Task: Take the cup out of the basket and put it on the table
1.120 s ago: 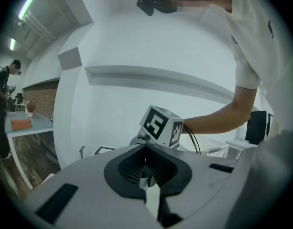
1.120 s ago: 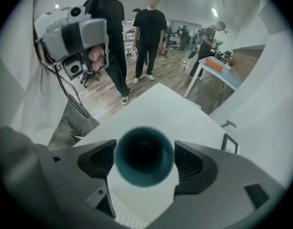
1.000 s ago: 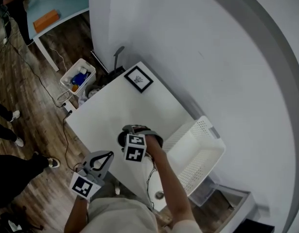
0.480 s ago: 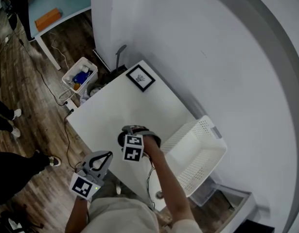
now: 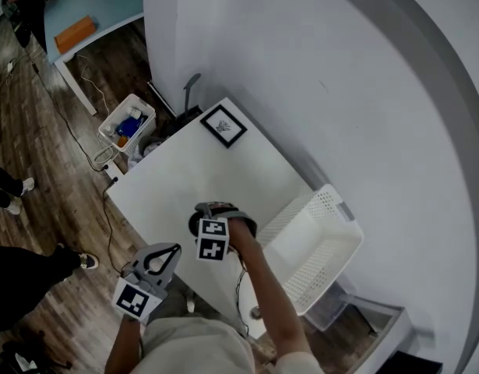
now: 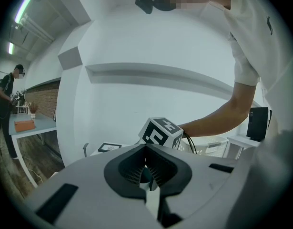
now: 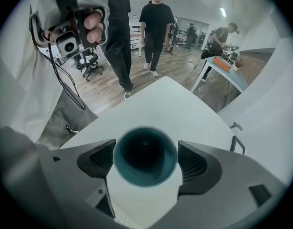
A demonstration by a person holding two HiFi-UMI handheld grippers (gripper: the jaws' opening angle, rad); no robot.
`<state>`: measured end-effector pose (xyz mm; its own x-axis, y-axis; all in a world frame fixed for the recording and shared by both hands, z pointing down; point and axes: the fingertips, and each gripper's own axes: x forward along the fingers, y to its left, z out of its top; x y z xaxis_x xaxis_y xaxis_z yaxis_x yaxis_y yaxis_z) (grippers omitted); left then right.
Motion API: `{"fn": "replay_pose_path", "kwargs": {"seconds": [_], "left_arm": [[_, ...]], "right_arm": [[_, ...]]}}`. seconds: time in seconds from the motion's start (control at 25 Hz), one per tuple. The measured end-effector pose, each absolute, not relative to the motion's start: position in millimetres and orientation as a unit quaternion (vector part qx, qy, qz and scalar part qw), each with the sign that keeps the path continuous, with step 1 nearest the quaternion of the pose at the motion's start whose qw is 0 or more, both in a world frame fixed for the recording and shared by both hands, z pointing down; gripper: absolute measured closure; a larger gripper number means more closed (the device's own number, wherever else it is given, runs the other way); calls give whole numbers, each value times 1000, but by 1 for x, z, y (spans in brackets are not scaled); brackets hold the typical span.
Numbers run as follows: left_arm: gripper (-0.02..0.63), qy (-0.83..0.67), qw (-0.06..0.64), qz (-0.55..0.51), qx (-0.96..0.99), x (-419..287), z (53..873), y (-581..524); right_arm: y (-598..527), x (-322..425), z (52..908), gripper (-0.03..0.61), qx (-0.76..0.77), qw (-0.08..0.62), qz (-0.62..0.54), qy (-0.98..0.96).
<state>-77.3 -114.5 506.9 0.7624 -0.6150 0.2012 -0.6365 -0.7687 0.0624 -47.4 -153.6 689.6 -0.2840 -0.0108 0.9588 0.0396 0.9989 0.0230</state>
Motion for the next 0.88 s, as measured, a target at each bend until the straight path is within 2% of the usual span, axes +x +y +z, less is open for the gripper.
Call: {"fn": "replay_pose_path", "kwargs": {"seconds": [0.56,0.88], "left_arm": [[612,-333,73,84,936,-77,508,-118],[612,-325,62,84,940,-77,500,-122]], "right_arm": [[-152,-41,677,178,-6,596,-12,-803],[-154,-44,634,178,31,562,-23,-826]]}}
